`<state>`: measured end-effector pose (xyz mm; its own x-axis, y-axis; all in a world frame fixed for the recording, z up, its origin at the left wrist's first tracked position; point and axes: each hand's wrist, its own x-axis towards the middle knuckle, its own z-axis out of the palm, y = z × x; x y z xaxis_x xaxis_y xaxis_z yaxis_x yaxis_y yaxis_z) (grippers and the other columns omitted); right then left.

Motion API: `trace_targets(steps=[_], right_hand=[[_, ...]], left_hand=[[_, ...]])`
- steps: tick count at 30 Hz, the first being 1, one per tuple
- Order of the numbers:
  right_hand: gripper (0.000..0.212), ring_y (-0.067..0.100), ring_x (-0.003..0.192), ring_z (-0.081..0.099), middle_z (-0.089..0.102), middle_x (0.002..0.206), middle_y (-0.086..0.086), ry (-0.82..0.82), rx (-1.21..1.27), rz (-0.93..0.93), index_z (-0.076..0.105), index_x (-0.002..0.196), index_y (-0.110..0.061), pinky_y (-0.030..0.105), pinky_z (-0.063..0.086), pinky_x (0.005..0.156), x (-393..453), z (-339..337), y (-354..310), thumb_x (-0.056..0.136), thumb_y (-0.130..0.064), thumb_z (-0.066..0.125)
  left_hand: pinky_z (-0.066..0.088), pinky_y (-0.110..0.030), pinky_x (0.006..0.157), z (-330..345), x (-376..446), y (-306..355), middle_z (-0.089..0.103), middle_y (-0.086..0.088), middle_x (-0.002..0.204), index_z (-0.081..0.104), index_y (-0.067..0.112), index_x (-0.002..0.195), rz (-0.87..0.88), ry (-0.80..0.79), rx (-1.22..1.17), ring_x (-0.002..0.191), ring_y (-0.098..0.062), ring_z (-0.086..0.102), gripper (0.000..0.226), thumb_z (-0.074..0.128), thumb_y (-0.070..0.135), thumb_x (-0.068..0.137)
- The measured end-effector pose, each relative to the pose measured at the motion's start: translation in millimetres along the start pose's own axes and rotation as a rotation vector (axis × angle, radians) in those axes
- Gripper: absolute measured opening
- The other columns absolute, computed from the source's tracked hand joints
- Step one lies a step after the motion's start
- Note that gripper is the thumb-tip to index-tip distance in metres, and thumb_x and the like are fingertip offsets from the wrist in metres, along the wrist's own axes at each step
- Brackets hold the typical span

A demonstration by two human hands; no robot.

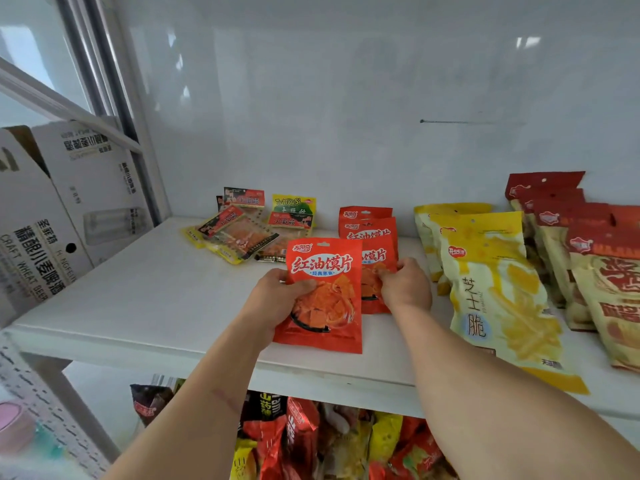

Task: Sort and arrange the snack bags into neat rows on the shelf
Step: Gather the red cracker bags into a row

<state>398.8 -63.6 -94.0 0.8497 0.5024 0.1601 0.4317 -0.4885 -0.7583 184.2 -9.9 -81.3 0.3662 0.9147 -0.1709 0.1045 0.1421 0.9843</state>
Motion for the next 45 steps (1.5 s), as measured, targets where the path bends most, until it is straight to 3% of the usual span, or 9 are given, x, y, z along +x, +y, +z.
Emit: trace_targets(steps=[6,8,12,22,28,32,36,42,45], right_hand=[[0.037,0.036,0.109,0.061,0.066,0.118,0.017,0.039,0.069,0.057,0.063,0.116,-0.008,0.038,0.049,0.089,-9,-11,1,0.097,-0.037,0.051],[0.038,0.036,0.109,0.061,0.066,0.116,0.017,0.043,0.049,0.042,0.064,0.116,-0.009,0.038,0.048,0.088,-19,-13,6,0.098,-0.039,0.048],[0.042,0.034,0.103,0.062,0.067,0.110,0.013,0.078,-0.009,-0.041,0.065,0.113,-0.011,0.040,0.050,0.088,-39,-17,12,0.099,-0.044,0.043],[0.037,0.030,0.114,0.054,0.057,0.122,0.012,0.086,-0.161,-0.121,0.056,0.122,-0.011,0.040,0.045,0.092,-52,-19,18,0.101,-0.040,0.047],[0.037,0.031,0.115,0.052,0.057,0.124,0.013,0.141,-0.172,-0.143,0.055,0.123,-0.010,0.040,0.043,0.094,-54,-19,14,0.100,-0.038,0.047],[0.037,0.031,0.115,0.052,0.057,0.124,0.012,0.220,-0.283,-0.210,0.057,0.122,-0.011,0.040,0.041,0.093,-56,-22,4,0.100,-0.039,0.046],[0.031,0.033,0.114,0.050,0.058,0.121,0.011,0.251,-0.289,-0.356,0.061,0.118,-0.012,0.042,0.039,0.092,-59,-15,-18,0.098,-0.034,0.050],[0.027,0.032,0.110,0.050,0.059,0.118,0.011,0.182,-0.278,-0.481,0.064,0.112,-0.012,0.042,0.040,0.089,-69,16,-67,0.100,-0.030,0.047],[0.028,0.032,0.112,0.050,0.058,0.120,0.012,0.109,-0.274,-0.486,0.062,0.114,-0.011,0.041,0.040,0.089,-79,42,-91,0.101,-0.029,0.044]], left_hand=[[0.059,-0.048,0.088,29,5,8,0.077,-0.006,0.093,0.069,0.015,0.088,0.045,0.014,0.136,0.086,-0.027,0.074,0.012,0.076,0.025,0.086],[0.058,-0.045,0.088,39,7,8,0.075,-0.006,0.097,0.068,0.016,0.092,0.077,0.055,0.249,0.089,-0.027,0.071,0.016,0.073,0.030,0.088],[0.053,-0.046,0.092,58,10,1,0.069,-0.004,0.109,0.060,0.017,0.115,0.080,0.119,0.529,0.103,-0.030,0.064,0.047,0.066,0.051,0.084],[0.051,-0.042,0.093,81,12,-1,0.064,-0.008,0.121,0.060,0.016,0.124,0.120,0.174,0.799,0.109,-0.032,0.061,0.057,0.059,0.059,0.086],[0.053,-0.043,0.090,80,9,2,0.065,-0.009,0.119,0.060,0.013,0.120,0.104,0.166,0.745,0.105,-0.031,0.062,0.060,0.059,0.059,0.082],[0.046,-0.039,0.091,71,5,9,0.055,-0.011,0.136,0.050,0.007,0.137,0.099,0.195,0.672,0.121,-0.032,0.056,0.064,0.059,0.051,0.091],[0.047,-0.040,0.096,49,5,12,0.054,-0.011,0.141,0.049,0.009,0.140,0.138,0.226,0.630,0.123,-0.032,0.055,0.060,0.055,0.046,0.094],[0.051,-0.038,0.089,-7,15,24,0.063,-0.009,0.127,0.057,0.017,0.134,0.191,0.262,0.591,0.112,-0.033,0.060,0.046,0.056,0.040,0.095],[0.046,-0.033,0.076,-43,25,28,0.067,-0.014,0.118,0.062,0.008,0.125,0.197,0.249,0.607,0.106,-0.035,0.061,0.042,0.053,0.038,0.098]])
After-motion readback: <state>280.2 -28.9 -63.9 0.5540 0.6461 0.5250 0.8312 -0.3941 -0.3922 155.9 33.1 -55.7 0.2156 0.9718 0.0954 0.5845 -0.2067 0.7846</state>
